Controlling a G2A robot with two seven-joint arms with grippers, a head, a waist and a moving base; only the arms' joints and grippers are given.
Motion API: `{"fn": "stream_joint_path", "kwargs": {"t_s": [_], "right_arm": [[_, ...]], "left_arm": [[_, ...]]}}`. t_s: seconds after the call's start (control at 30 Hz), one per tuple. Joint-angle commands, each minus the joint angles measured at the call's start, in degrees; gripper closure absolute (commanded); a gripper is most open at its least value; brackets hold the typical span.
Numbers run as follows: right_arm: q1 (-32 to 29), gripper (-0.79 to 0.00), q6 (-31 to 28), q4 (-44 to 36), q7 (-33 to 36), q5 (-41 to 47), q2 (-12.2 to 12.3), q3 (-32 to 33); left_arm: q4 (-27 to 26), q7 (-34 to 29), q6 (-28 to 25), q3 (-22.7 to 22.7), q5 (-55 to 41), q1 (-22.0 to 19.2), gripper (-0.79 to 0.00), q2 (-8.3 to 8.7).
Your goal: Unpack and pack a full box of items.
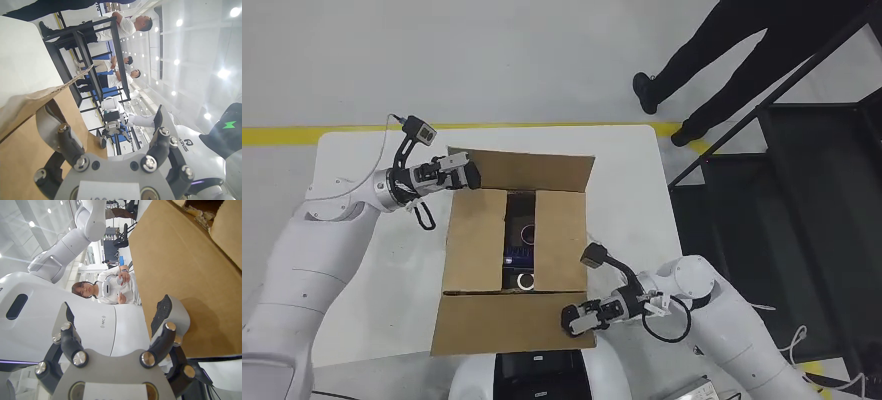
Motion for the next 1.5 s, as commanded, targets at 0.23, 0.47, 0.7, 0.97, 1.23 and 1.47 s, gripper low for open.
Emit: {"fn": "stream_joint_path", "kwargs": {"t_s": [0.23,0.47,0.7,0.97,1.23,1.47], "right_arm": [[-0.2,-0.785,0.3,-0.6,-1.6,-1.2,0.0,-0.3],[-0.9,-0.785,1.5,-0.9,-3.5,-7.2,-0.2,-5.5],[-1.5,-0.785,-0.4,-0.4,-12.3,-18.7,-0.1,-7.1],[-2.9,-0.785,-4.3,-1.4,-22.3,-28.1,0.2,-6.4],[-2.2,-0.785,-4.3,-0.2,-27.0,-34.2,0.1,-7.8],[-0.2,-0.785,-5.9,1.5,-30.2,-35.1,-0.4,-9.8]], "left_arm": [[-0.7,1.8,0.6,-0.3,0.4,0.4,-0.785,0.01],[0.0,5.7,2.3,-1.4,0.6,-1.1,-0.785,-0.54],[4.5,7.7,2.9,0.2,1.2,-5.0,-0.785,-2.18],[11.5,8.8,3.3,2.3,2.3,-8.7,-0.785,-4.14],[18.7,9.1,1.6,4.2,5.0,-10.7,-0.785,-5.8],[23.3,8.6,1.9,6.2,8.8,-12.2,-0.785,-7.12]]}}
